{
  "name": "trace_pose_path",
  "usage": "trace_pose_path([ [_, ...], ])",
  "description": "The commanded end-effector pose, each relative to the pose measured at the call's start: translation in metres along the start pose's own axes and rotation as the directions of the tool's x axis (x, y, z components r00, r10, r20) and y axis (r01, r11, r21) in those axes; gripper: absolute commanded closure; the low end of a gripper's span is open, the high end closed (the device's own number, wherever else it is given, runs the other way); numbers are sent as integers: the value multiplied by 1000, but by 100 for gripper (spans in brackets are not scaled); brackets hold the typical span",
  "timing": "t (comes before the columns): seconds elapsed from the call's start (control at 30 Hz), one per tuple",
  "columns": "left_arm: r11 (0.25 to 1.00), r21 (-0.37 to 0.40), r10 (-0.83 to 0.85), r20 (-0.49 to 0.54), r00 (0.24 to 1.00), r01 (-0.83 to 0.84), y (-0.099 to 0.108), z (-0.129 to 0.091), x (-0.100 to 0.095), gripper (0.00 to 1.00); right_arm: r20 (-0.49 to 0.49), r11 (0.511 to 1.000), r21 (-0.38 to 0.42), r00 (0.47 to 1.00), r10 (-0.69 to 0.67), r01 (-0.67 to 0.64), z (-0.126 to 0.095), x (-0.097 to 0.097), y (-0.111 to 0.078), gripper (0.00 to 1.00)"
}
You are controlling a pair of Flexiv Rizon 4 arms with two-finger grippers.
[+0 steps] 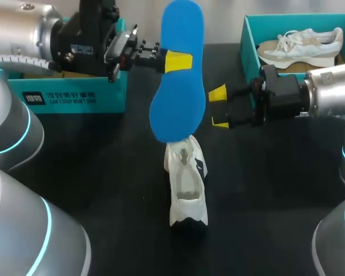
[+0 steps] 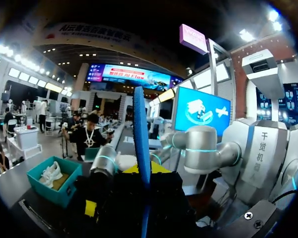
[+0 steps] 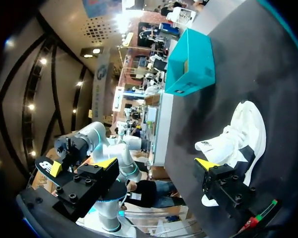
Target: Take the shoe out of the shoebox, open the shoe tongue, remove and reinsert the insole, then place the shoe into the shoebox
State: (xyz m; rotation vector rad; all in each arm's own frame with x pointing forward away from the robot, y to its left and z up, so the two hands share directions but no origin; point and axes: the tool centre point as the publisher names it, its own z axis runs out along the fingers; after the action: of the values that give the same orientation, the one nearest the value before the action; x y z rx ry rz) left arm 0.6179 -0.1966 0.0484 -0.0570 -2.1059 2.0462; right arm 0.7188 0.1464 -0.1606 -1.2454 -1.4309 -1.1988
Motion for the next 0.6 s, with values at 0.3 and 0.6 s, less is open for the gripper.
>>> trace_pose_path([
  [0.3,881,148,456,-11,890,-450,22,-24,-18,100,-56,999,24,997,45,-44,6,-2,5,0],
  [0.6,881,148,456,-11,890,-450,22,-24,-18,100,-56,999,24,997,45,-44,6,-2,5,0],
])
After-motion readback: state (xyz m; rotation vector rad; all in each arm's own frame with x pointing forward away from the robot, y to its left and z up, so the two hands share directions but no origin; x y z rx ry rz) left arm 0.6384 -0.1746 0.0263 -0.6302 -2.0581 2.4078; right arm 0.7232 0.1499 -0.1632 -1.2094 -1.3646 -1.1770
